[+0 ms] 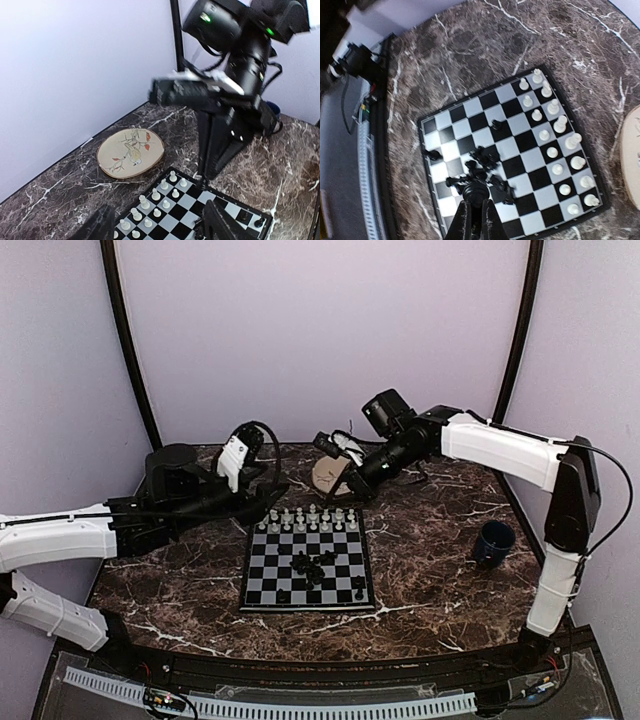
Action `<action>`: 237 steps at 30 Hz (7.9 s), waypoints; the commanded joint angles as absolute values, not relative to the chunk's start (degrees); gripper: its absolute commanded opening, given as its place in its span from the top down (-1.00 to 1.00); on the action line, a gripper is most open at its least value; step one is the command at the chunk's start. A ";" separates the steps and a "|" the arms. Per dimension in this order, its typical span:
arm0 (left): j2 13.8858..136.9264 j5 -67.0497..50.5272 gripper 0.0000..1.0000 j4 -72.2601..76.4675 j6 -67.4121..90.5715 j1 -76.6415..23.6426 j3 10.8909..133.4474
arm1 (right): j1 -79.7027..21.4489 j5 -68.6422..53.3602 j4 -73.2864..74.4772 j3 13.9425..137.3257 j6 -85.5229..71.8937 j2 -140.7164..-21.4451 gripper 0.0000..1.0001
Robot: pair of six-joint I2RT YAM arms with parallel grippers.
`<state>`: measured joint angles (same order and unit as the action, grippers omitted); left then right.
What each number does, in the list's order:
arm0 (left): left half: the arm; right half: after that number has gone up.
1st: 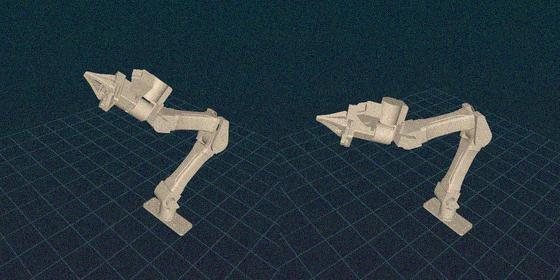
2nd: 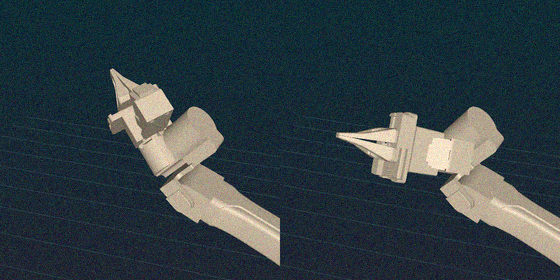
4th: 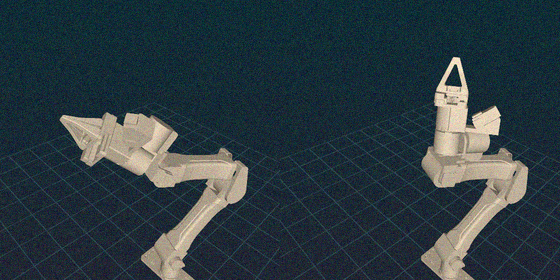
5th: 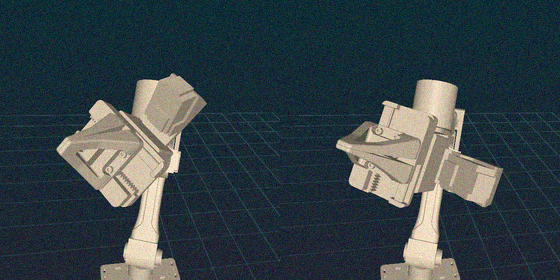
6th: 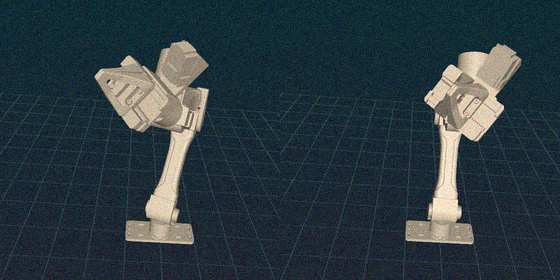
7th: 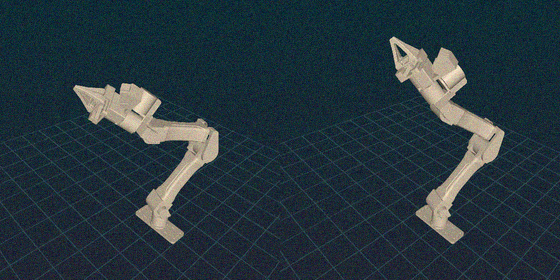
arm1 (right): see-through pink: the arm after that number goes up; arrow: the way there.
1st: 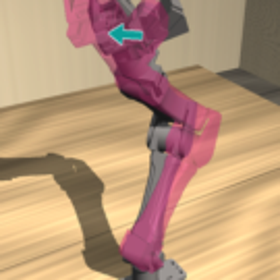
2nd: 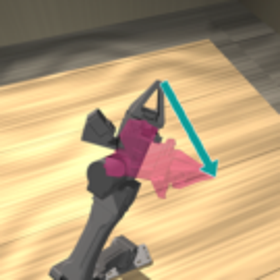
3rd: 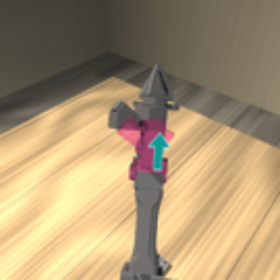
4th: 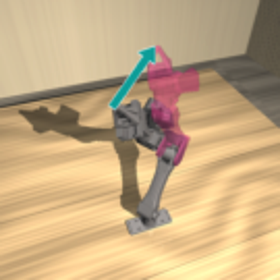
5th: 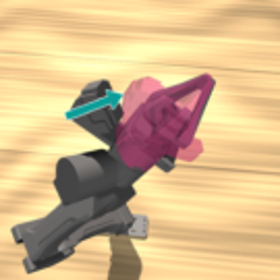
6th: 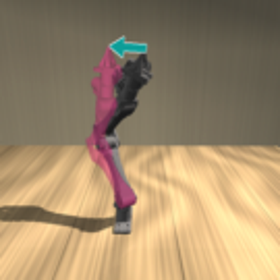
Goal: Set up the chess pieces on the board
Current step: Pass from the left arm to the right, then place the knight at b8, then pick up the queen from the chessboard.
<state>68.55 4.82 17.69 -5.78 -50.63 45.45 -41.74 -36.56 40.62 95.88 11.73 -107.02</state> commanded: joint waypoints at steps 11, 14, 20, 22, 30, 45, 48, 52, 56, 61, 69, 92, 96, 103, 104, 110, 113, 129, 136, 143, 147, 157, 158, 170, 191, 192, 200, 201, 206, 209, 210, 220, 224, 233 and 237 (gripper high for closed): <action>67.69 6.38 -0.26 3.10 2.48 -35.76 54.74 | -62.00 -3.78 50.23 88.20 36.41 -106.54 1.00; 66.14 6.44 -0.26 2.65 2.08 -33.33 53.23 | -64.26 -1.85 48.59 85.07 37.36 -107.46 1.00; 63.64 6.48 -0.26 3.62 0.56 -33.30 51.79 | -65.56 -1.45 48.60 83.48 37.62 -109.45 1.00; 63.42 6.43 -0.26 3.82 0.26 -33.31 51.53 | -65.52 -1.35 48.61 83.49 37.42 -110.02 1.00; 63.63 5.02 -0.26 4.21 -0.09 -33.31 51.11 | -65.56 -2.35 47.57 84.55 35.74 -111.49 1.00; 64.05 4.05 -0.26 4.61 -0.94 -33.31 50.80 | -65.55 -2.55 46.62 88.26 33.68 -115.12 1.00; 64.20 3.79 -0.26 4.50 -1.05 -33.27 50.80 | -65.56 -2.86 46.76 88.50 33.64 -115.27 1.00; 64.34 3.52 -0.26 4.41 -1.05 -33.27 50.89 | -65.56 -3.24 47.13 88.59 33.60 -115.30 0.97; 64.34 3.43 -0.26 4.38 -1.05 -33.30 50.87 | -65.57 -3.35 47.19 88.59 33.46 -115.48 0.95; 64.32 3.18 -0.26 4.39 -1.05 -33.31 50.93 | -65.52 -3.12 47.36 88.59 33.38 -115.66 0.87; 64.12 2.99 -0.25 4.32 -1.05 -33.31 50.87 | -65.57 -3.00 47.89 88.59 33.28 -115.75 0.86; 64.60 2.68 -0.25 4.28 -1.23 -33.31 50.97 | -65.23 -0.97 50.45 84.75 34.13 -111.67 1.00; 64.77 2.60 -0.25 4.15 -1.23 -33.27 51.05 | -64.91 -0.89 50.04 83.47 33.97 -110.74 1.00; 65.20 2.41 -0.25 4.13 -1.23 -33.31 51.06 | -64.61 -0.63 49.91 83.48 33.84 -110.90 1.00; 65.21 2.43 -0.26 4.17 -1.23 -33.31 51.01 | -64.60 -0.51 49.92 83.49 33.90 -110.99 1.00; 65.30 2.32 -0.25 4.13 -1.23 -33.31 51.09 | -63.95 0.71 49.74 82.67 34.17 -110.50 1.00; 65.31 2.21 -0.25 4.13 -1.23 -33.31 51.12 | -63.76 0.53 49.65 82.70 34.04 -110.43 1.00; 65.48 1.64 -0.26 4.04 -1.23 -33.31 51.18 | -63.72 1.32 49.19 83.51 33.63 -110.69 0.47; 65.98 0.50 -0.27 3.83 -1.56 -33.31 51.32 | -60.21 -2.14 52.41 88.54 33.87 -107.50 0.33; 67.22 -0.01 -0.98 2.58 0.18 -33.31 52.10 | -50.34 -11.05 50.05 86.67 32.15 -98.32 0.33; 69.55 3.53 -0.98 0.57 -0.79 -33.31 53.24 | -43.06 -16.46 46.55 82.08 30.73 -92.28 0.33; 79.91 5.36 -0.98 -5.48 1.10 -33.23 60.85 | -23.05 -24.20 21.62 57.44 21.22 -73.22 0.09; 81.15 4.65 -0.98 -5.19 -0.41 -33.21 61.07 | -21.20 -24.83 18.12 54.90 19.31 -71.88 -0.12; 88.60 -15.65 0.23 -23.33 -6.44 -41.00 68.02 | -14.94 -33.56 14.53 48.96 20.16 -72.88 -0.71; 102.15 3.75 0.32 -34.77 30.62 -59.32 73.27 | -14.92 -35.37 16.52 49.58 21.70 -74.62 -0.63; 102.78 3.84 0.32 -34.80 30.79 -59.47 73.52 | -14.92 -35.31 16.59 49.67 21.70 -74.55 -0.63; 105.80 2.12 0.29 -33.36 31.41 -59.82 74.78 | -14.94 -35.48 17.09 49.61 22.10 -74.58 -0.62; 106.11 2.11 0.28 -33.27 31.46 -59.85 75.05 | -14.93 -35.54 17.17 49.62 22.12 -74.61 -0.61; 107.90 1.18 0.26 -33.01 31.29 -60.10 76.32 | -14.94 -35.95 17.52 49.70 22.32 -74.92 -0.61; 108.81 0.82 0.25 -33.45 31.29 -60.29 77.25 | -14.94 -36.25 17.98 49.92 22.60 -75.34 -0.61; 109.00 0.73 0.24 -33.74 31.25 -60.37 77.46 | -14.92 -36.30 18.10 50.03 22.71 -75.52 -0.60; 110.16 2.14 0.22 -37.66 30.85 -60.56 77.78 | -15.07 -37.10 19.26 50.79 23.20 -76.90 -0.59; 110.28 3.50 0.14 -38.72 30.77 -60.55 77.71 | -15.15 -37.20 19.39 50.91 23.36 -77.18 -0.59; 111.82 5.69 0.22 -39.97 29.94 -60.56 79.23 | -15.47 -37.00 19.76 51.02 23.52 -77.43 -0.57; 112.27 5.64 0.24 -40.25 29.44 -60.53 79.60 | -15.53 -36.87 19.82 51.11 23.55 -77.43 -0.57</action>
<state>111.55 4.78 -37.54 30.26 -60.29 78.63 -15.25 -36.25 19.84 49.19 23.20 -76.99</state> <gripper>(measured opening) 0.381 0.786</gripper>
